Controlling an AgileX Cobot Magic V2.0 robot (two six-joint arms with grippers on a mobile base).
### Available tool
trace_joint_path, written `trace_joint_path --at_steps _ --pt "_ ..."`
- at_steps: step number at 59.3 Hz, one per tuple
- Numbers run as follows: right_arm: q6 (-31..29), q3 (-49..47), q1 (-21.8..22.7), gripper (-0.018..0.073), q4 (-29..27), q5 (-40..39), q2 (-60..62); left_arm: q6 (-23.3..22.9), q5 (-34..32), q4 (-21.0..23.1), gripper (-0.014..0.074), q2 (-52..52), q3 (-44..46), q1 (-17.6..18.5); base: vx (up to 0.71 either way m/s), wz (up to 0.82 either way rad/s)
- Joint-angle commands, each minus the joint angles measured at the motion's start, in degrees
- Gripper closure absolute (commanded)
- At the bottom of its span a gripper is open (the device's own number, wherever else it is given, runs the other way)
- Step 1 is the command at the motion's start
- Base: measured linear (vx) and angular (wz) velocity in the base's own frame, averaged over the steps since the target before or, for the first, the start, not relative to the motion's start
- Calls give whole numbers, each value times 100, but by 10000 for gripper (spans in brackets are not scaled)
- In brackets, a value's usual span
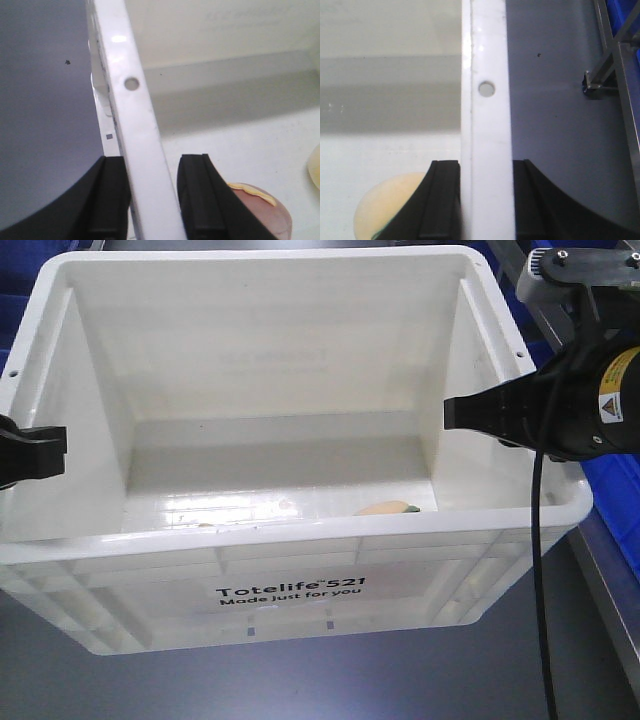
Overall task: Place moving items into box and shelve
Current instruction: 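Hold the crate rims with both grippers while the base keeps driving, then hold the crate level while the base turns alongside the blue-bin shelf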
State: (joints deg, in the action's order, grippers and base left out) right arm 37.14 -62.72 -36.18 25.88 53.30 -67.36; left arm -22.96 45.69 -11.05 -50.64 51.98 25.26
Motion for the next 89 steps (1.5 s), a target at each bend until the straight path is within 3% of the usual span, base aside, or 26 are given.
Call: trace_joint_path --at_steps 1,89 --pt "-60 -234 7 461 428 -628 148 127 -1133 27 582 139 287 79 39 0" --pt "-60 -234 7 461 428 -634 148 127 -1133 27 582 139 287 79 39 -1"
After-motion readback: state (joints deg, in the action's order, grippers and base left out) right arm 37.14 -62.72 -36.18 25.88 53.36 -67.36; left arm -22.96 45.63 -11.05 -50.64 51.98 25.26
